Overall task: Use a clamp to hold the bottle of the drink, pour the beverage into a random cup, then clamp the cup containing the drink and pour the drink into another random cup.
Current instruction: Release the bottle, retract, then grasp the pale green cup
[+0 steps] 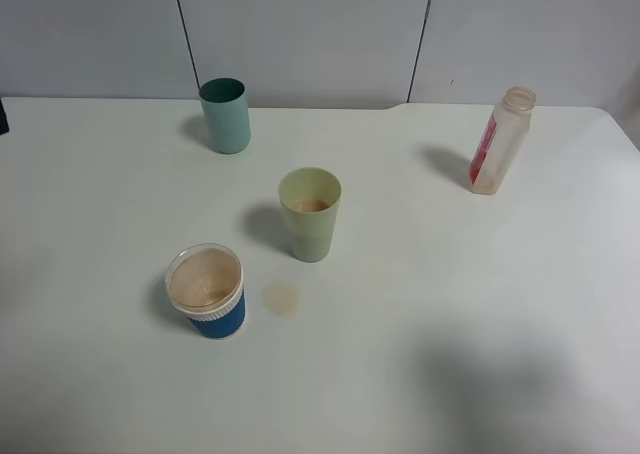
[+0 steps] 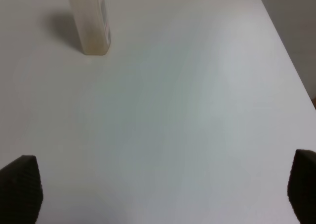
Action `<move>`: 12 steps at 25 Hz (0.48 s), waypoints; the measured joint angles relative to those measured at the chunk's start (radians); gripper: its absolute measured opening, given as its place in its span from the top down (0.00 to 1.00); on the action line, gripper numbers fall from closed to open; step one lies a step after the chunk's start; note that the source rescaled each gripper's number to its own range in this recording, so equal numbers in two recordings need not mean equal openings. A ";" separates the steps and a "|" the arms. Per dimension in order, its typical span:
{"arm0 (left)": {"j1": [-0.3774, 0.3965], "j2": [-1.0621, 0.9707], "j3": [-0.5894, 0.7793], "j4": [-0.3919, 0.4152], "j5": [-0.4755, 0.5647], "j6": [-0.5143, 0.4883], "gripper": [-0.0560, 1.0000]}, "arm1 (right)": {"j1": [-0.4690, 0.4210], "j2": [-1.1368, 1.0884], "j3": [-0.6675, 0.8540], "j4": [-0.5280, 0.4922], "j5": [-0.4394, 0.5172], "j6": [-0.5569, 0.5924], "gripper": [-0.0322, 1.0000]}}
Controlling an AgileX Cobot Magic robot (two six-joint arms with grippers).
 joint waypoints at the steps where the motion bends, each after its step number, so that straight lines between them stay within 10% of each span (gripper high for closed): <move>1: 0.000 0.000 -0.010 -0.003 0.020 0.000 0.07 | 0.000 0.000 0.000 0.000 0.000 0.000 0.00; 12: 0.000 0.061 -0.067 -0.074 0.168 0.010 0.07 | 0.000 0.000 0.000 0.000 0.000 0.000 0.00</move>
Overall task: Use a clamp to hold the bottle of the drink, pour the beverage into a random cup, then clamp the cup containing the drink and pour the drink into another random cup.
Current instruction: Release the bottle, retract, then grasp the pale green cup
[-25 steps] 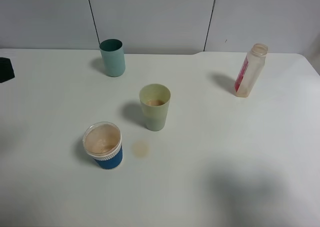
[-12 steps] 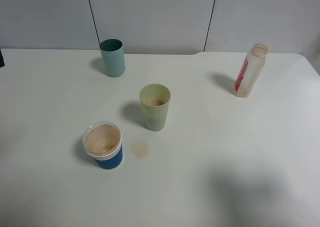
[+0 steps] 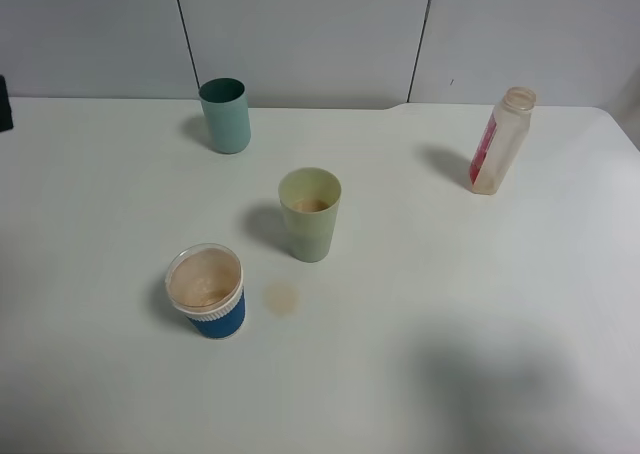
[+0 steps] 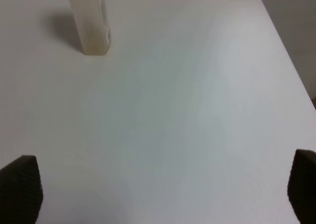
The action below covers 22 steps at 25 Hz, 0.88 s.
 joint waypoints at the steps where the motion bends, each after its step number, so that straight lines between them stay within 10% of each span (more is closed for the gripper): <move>1: 0.000 0.000 0.000 0.000 0.000 0.000 0.07 | 0.000 0.000 0.000 0.000 0.000 0.000 0.00; 8: -0.014 0.137 -0.084 -0.003 -0.002 0.098 0.07 | 0.000 0.000 0.000 0.000 0.000 0.011 0.00; 22: -0.619 0.472 -0.138 0.137 -0.442 0.099 0.07 | 0.000 0.000 0.000 0.000 0.000 0.011 0.00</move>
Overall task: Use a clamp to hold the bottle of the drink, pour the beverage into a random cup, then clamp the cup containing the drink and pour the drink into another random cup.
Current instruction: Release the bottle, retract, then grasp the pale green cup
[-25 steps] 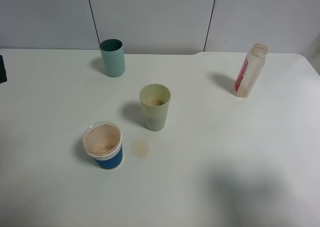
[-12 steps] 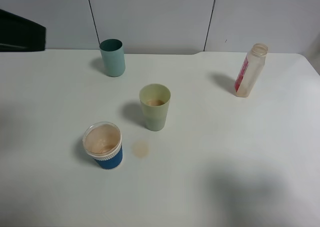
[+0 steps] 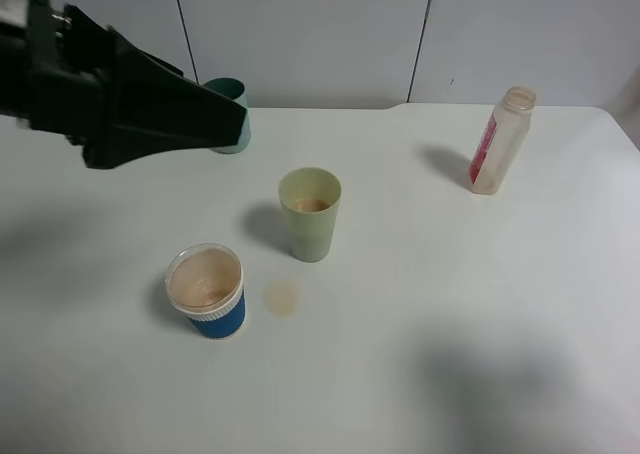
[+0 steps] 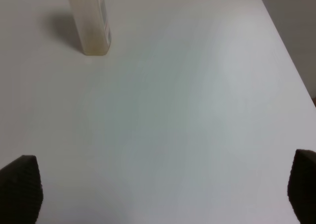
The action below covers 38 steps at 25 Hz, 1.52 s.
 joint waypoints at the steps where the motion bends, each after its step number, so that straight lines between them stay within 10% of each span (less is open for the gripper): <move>1: -0.024 0.015 0.000 0.017 -0.019 -0.024 0.07 | 0.000 0.000 0.000 0.000 0.000 0.000 0.00; 18: -0.384 0.286 -0.001 0.076 -0.508 -0.447 0.07 | 0.000 0.000 0.000 0.000 0.000 0.000 0.00; 31: -0.538 0.449 -0.001 -0.153 -0.865 -0.419 0.07 | 0.000 0.000 0.000 0.000 0.000 0.000 0.00; 38: -0.566 0.564 -0.001 -0.220 -1.037 -0.420 0.26 | 0.000 0.000 0.000 0.000 0.000 0.000 0.00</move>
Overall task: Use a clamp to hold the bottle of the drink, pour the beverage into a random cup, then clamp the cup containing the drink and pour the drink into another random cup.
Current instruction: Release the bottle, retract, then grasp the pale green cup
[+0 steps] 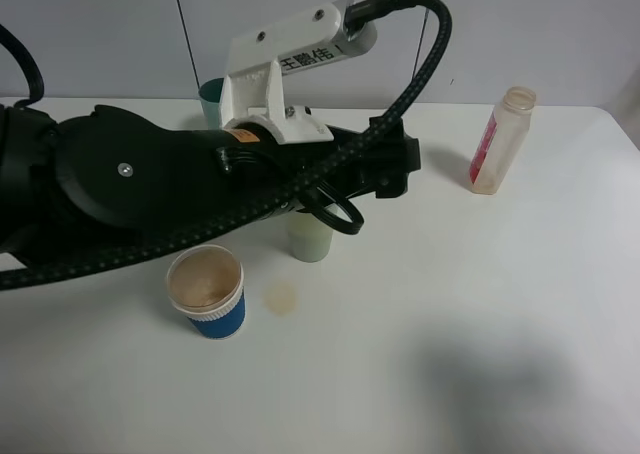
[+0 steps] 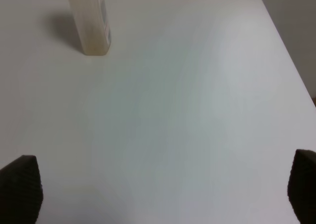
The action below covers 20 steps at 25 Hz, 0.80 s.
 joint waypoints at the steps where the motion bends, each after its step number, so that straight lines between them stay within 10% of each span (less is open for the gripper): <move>1: 0.000 0.012 0.000 -0.020 -0.008 0.000 0.28 | 0.000 0.000 0.000 0.000 0.000 0.000 0.00; 12: -0.083 0.063 0.000 -0.330 -0.079 0.026 0.31 | 0.000 0.000 0.000 -0.001 0.000 0.000 0.00; 20: -0.092 0.079 0.000 -0.372 -0.135 0.056 0.31 | 0.000 0.000 0.000 -0.013 0.000 0.015 0.00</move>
